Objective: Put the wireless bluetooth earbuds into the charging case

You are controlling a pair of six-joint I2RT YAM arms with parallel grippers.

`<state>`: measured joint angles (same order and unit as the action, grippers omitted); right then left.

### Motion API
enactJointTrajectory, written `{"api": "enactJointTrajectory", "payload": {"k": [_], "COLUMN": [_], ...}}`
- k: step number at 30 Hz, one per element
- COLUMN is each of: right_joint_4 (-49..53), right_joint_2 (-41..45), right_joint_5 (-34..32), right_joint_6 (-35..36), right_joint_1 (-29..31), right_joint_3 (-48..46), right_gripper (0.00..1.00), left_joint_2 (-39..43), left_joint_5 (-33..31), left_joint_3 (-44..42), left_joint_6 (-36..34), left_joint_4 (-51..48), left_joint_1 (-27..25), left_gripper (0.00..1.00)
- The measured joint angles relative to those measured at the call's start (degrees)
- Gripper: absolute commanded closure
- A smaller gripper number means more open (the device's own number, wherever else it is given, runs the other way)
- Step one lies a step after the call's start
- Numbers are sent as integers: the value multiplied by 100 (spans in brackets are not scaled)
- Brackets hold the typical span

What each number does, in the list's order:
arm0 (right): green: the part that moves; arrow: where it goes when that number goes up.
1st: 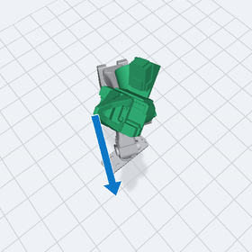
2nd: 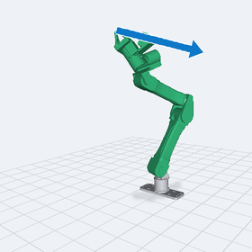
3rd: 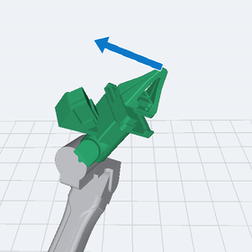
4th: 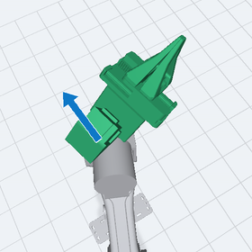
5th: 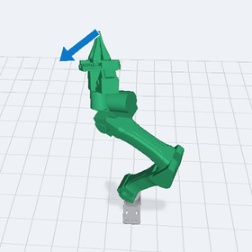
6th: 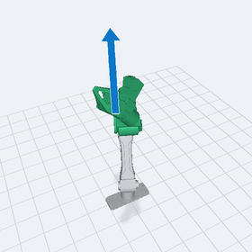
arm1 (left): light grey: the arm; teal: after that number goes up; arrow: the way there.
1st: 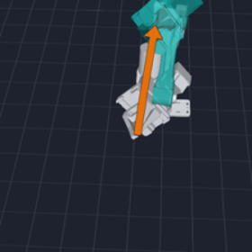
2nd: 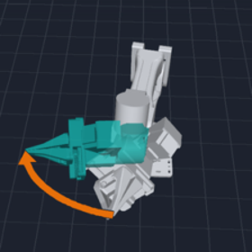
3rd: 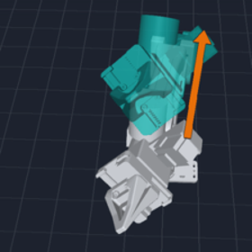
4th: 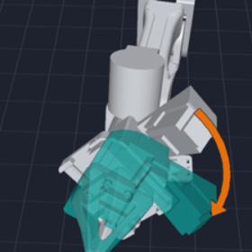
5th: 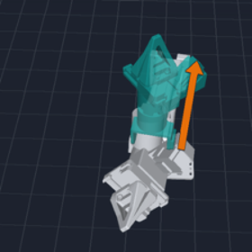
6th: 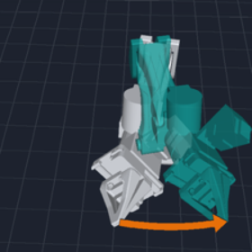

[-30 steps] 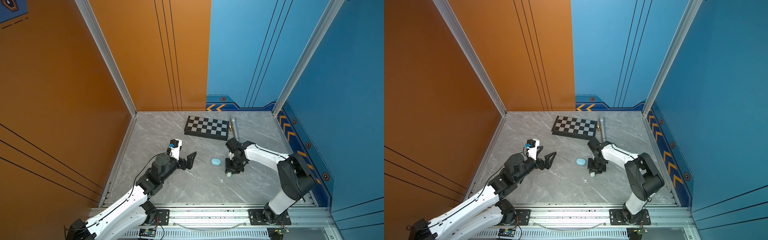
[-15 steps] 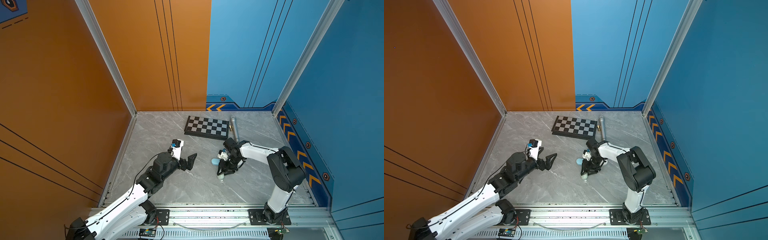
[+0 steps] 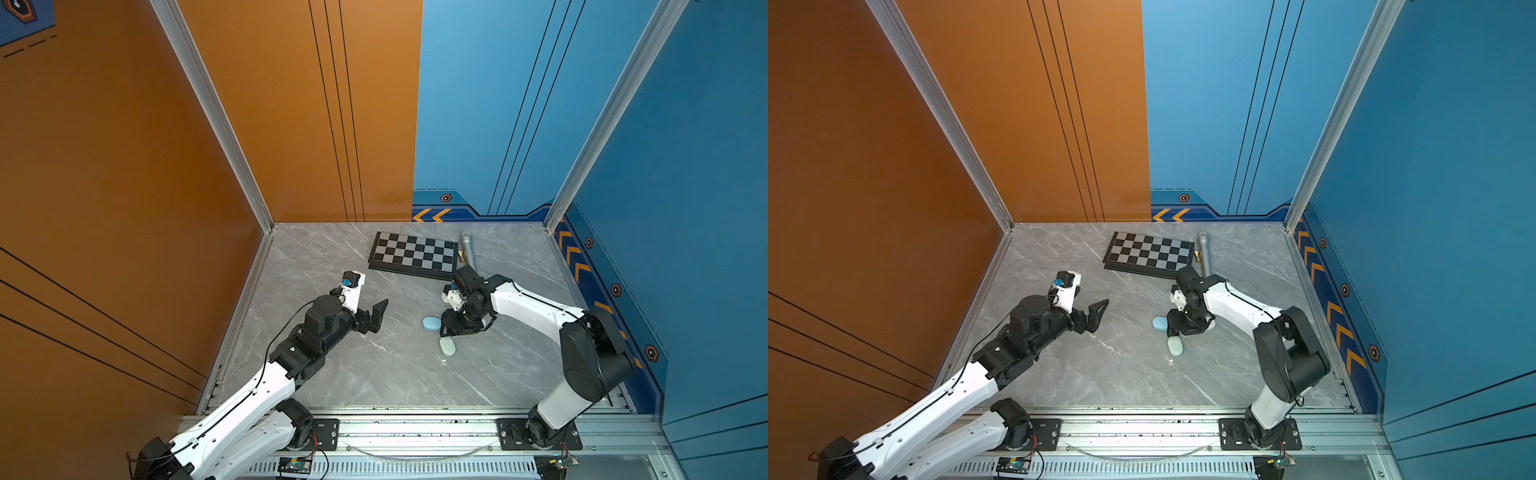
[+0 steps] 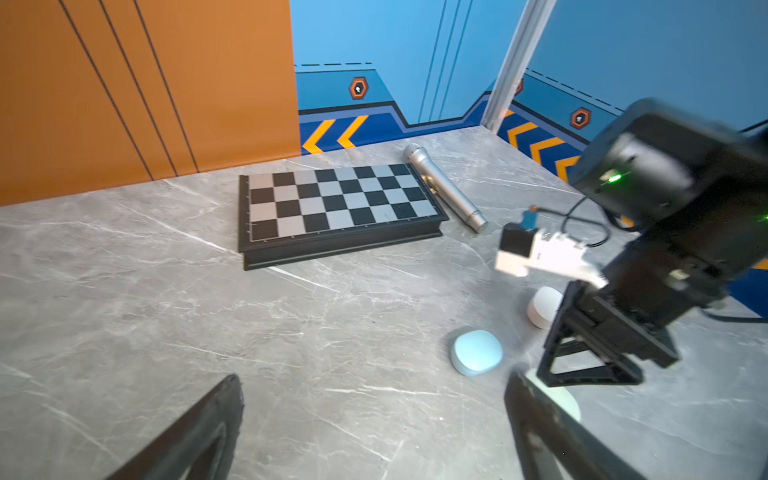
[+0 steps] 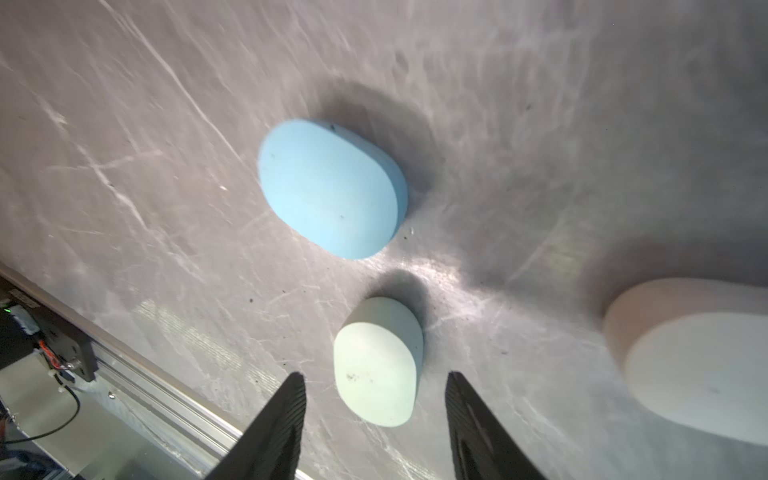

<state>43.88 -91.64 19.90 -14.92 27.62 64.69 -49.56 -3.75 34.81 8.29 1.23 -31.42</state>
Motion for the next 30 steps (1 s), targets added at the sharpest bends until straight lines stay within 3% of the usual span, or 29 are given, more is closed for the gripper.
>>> {"api": "enactJointTrajectory", "payload": {"k": [7,12,20,28,30], "right_joint_4": [-800,-2627,-5810,-7947,-8417], "right_joint_2": [1515,2378,1893,828,590], "right_joint_5": [-896,-1268,-1305,-1276,-1268], "right_joint_6": [656,1130,1307,1322,1316], "right_joint_1": [-1073,-2159,-2756,-2859,-2861], "right_joint_3": [210,-1307,-4052,-4138,-4162], "right_gripper": [39,37,37,37,27], "left_joint_2": [-680,-1373,-2774,-3963,-3982], "left_joint_5": [-295,-398,-367,-109,-66], "left_joint_3": [-79,-507,-1233,-1351,-1405], "left_joint_6": [-319,-564,-590,-645,-660], "left_joint_4": [581,1517,3117,4699,4881], "left_joint_1": [1764,2669,3228,3213,3211], "left_gripper": [2,2,2,2,2]}}
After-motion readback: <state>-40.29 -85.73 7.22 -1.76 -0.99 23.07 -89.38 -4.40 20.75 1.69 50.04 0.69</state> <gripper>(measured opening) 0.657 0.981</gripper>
